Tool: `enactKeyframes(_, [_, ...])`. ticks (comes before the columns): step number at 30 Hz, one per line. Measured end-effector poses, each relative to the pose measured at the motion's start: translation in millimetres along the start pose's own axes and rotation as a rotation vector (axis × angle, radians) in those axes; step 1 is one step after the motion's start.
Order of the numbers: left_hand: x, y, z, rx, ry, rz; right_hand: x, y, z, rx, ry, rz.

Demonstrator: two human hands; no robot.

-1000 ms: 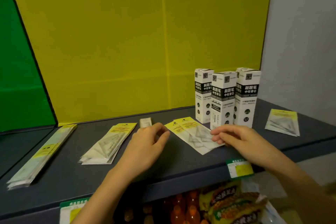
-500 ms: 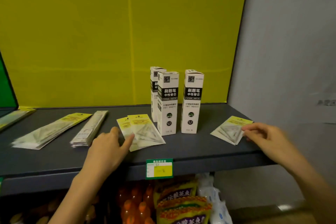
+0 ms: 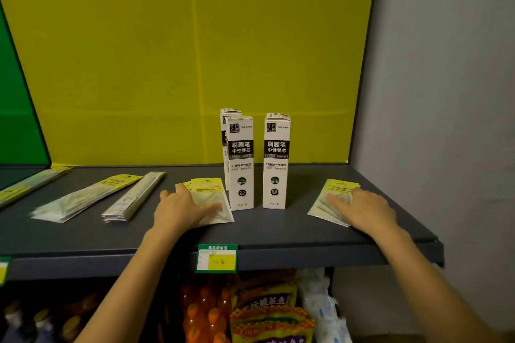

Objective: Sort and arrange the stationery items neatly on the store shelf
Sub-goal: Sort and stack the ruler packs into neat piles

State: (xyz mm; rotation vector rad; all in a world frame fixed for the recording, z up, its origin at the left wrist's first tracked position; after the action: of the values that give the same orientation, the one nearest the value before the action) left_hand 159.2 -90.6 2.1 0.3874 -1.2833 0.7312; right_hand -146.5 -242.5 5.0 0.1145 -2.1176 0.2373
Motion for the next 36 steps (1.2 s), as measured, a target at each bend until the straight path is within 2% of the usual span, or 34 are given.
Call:
enactKeyframes(7, [7, -19, -4, 0.014, 0.157, -0.187, -21, -17, -17, 0.039, -0.008, -0.061])
enactKeyframes(12, [9, -21, -3, 0.056, 0.228, -0.291, -23, -24, -25, -0.029, -0.18, -0.171])
enactKeyframes(18, [5, -22, -4, 0.05, 0.28, -0.33, -24, -29, -30, -0.037, -0.248, -0.318])
enactKeyframes(22, [-1, -19, -5, 0.028, 0.477, -0.302, -31, -31, -31, -0.022, -0.321, -0.355])
enactKeyframes(27, [-1, -13, -12, -0.008, 0.658, -0.172, -25, -23, -21, 0.027, -0.335, -0.21])
enactKeyframes(31, [-6, -3, -24, 0.071, 0.85, -0.097, -18, -13, -15, 0.066, -0.424, -0.088])
enactKeyframes(36, [3, 14, -28, 0.085, 1.104, -0.13, -8, -1, -13, 0.082, -0.693, -0.017])
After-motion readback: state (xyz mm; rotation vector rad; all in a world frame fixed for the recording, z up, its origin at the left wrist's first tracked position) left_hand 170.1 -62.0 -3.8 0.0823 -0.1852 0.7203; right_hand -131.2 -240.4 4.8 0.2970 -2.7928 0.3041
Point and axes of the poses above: each hand's wrist, its own y-axis away from the middle knuckle, its own x-axis out of the back of the hand, z = x × y, the point moved 6 cm from there along -y, towards the middle knuckle, and after that the axes turned 10 degrees about -y, right-handed, at the moved point
